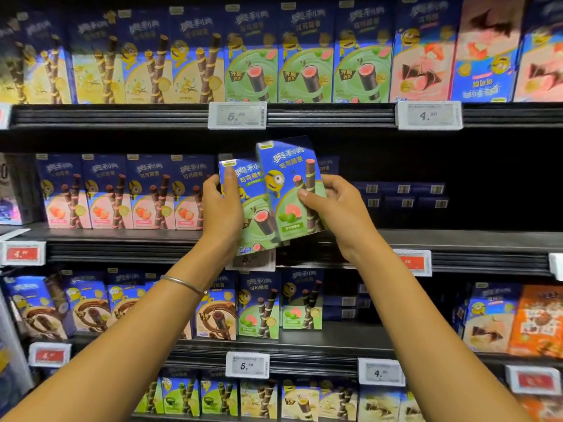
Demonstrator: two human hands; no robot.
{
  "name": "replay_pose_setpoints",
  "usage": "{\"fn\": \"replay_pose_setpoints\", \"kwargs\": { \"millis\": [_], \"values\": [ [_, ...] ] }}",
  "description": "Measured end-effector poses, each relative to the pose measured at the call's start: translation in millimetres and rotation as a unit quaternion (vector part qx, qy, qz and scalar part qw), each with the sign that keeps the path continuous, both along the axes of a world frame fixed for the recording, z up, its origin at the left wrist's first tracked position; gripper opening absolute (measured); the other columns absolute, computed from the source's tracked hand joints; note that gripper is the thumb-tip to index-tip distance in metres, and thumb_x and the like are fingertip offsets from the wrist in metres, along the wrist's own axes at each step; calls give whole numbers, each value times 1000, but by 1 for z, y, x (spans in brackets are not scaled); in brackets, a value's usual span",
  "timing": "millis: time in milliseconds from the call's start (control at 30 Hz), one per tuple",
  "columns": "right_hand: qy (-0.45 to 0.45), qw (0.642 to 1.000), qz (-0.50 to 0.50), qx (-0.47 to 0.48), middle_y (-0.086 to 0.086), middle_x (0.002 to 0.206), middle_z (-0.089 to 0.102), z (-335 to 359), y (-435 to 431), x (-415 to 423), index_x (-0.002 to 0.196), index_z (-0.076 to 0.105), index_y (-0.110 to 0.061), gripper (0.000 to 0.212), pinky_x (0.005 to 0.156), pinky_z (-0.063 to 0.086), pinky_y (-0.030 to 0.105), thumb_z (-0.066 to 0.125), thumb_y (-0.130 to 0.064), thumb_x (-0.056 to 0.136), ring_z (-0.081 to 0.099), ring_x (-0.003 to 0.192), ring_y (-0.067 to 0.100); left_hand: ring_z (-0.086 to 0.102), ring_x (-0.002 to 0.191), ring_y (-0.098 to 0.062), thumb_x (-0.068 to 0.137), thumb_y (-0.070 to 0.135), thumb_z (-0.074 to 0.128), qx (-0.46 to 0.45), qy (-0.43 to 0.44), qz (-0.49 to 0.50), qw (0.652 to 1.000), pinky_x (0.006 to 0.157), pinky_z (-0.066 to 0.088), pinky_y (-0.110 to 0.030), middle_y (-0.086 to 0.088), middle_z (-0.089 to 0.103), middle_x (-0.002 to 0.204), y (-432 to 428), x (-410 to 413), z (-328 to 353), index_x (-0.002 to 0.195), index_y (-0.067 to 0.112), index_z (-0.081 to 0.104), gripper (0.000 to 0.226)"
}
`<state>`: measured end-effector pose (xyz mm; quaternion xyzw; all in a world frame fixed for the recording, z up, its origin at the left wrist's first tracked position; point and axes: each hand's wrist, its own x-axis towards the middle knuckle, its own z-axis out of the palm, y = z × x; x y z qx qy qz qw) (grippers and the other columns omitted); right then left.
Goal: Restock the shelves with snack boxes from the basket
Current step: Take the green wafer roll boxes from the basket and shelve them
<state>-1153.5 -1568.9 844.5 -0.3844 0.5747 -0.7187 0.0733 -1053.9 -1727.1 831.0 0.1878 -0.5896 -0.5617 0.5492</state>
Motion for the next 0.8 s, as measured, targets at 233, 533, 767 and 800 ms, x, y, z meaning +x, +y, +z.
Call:
{"fn": "replay_pose_setpoints", "kwargs": {
  "millis": [233,533,767,800],
  "values": [
    [-6,983,-157,97,18,110,70,-2,6,-63,116,55,-5,42,81,59,57,79,-20,84,71,99,35,72,72,8,110,52,43,-13,11,53,998,53,51,-10,5,70,99,-6,5,7,131,14,51,44],
    [69,933,-270,228,21,119,65,-4,-12,-105,110,61,-3,33,87,56,43,70,-23,85,64,108,39,73,70,7,111,50,43,-12,17,41,999,52,52,-11,4,71,101,-9,5,8,138,14,48,46],
    [126,886,-285,343,22,122,65,3,-29,-111,116,65,0,32,96,54,45,53,-20,94,62,113,40,72,70,7,110,53,42,-14,13,42,999,54,53,-12,4,71,101,-10,7,8,128,19,49,39],
    [121,883,-287,351,22,123,64,4,-32,-112,118,64,-1,32,97,53,45,54,-20,95,61,114,40,73,71,5,110,53,42,-12,12,42,999,55,54,-13,3,71,101,-10,7,8,128,19,49,39]
  ]
}}
